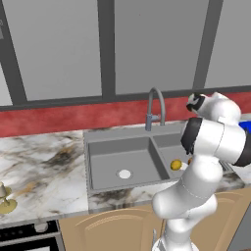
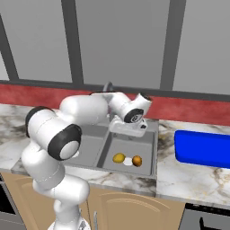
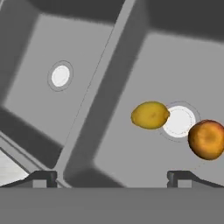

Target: Pick up all produce items and place them in the sink. Turn on the sink faucet to wash them. Then turn the sink off and put them in the tray.

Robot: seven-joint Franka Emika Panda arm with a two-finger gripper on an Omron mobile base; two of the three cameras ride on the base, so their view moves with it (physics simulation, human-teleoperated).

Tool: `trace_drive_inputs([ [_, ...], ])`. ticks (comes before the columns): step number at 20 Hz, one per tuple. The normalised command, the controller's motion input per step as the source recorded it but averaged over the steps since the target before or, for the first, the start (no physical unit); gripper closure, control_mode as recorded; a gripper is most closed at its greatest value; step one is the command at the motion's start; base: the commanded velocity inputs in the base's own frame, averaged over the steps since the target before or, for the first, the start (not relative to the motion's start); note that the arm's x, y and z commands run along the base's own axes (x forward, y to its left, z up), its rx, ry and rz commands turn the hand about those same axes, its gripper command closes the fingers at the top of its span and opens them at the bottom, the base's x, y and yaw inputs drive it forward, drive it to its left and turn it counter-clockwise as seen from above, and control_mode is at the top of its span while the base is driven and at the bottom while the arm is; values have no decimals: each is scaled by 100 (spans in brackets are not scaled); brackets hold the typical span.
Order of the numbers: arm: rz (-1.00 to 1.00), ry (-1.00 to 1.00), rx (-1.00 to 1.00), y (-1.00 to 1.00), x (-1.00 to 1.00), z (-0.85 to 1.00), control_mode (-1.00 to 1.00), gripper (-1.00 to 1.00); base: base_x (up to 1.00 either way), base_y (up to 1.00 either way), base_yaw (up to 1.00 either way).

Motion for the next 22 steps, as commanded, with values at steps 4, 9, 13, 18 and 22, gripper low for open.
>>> trace_drive_inputs([
  [4, -48, 12, 35, -8, -1, 17, -100, -100, 0, 0, 0],
  [9, -50, 16, 41, 0, 0, 12, -100, -100, 0, 0, 0],
  [13, -43, 13, 40, 0, 3, 46, -100, -100, 0, 0, 0],
  [18, -37, 20, 34, 13, 5, 31, -100, -100, 0, 0, 0],
  [22, -37, 33, 20, 41, 16, 21, -100, -100, 0, 0, 0],
])
